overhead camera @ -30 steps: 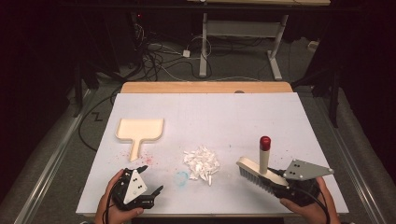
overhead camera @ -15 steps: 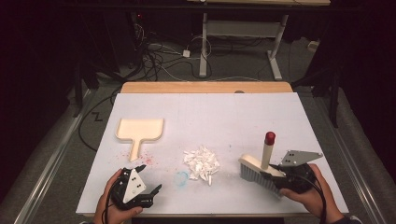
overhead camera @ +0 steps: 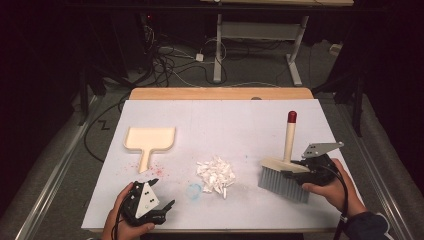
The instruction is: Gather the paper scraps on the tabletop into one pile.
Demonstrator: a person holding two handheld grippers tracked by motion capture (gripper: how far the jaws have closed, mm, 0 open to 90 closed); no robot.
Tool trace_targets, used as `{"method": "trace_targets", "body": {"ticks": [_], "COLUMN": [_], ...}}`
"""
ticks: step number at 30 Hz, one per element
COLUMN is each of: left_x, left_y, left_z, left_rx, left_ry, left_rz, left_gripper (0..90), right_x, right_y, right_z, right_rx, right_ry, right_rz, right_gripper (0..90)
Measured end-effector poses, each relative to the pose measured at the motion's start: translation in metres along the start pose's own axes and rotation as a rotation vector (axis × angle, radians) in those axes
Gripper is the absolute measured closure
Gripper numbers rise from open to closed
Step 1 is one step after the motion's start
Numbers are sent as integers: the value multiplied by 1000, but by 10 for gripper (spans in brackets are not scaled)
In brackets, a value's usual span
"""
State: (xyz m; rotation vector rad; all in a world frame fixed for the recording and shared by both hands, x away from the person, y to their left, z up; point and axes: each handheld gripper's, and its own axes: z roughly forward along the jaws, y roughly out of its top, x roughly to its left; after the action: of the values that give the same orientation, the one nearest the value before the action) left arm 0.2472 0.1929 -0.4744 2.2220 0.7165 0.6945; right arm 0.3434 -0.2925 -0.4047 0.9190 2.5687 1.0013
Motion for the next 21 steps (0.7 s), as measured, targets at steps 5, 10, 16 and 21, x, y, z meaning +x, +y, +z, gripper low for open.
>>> {"method": "trace_targets", "body": {"ticks": [5, 10, 16, 21], "left_x": [0, -1, -3, -3], "left_y": [0, 2, 3, 3], "left_z": [1, 3, 6, 7], "left_rx": [2, 7, 11, 13], "left_ry": [-5, -18, -29, -34], "left_rz": [4, 14, 17, 15], "left_gripper": [179, 179, 180, 181], "right_x": [3, -5, -24, -46], "right_y": [1, 2, 10, 17], "right_z": [-7, 5, 12, 19], "right_rx": [4, 51, 120, 165], "right_ry": [-21, -51, -24, 13], "right_rz": [-9, -22, -67, -92], "right_gripper": [573, 569, 534, 491]}}
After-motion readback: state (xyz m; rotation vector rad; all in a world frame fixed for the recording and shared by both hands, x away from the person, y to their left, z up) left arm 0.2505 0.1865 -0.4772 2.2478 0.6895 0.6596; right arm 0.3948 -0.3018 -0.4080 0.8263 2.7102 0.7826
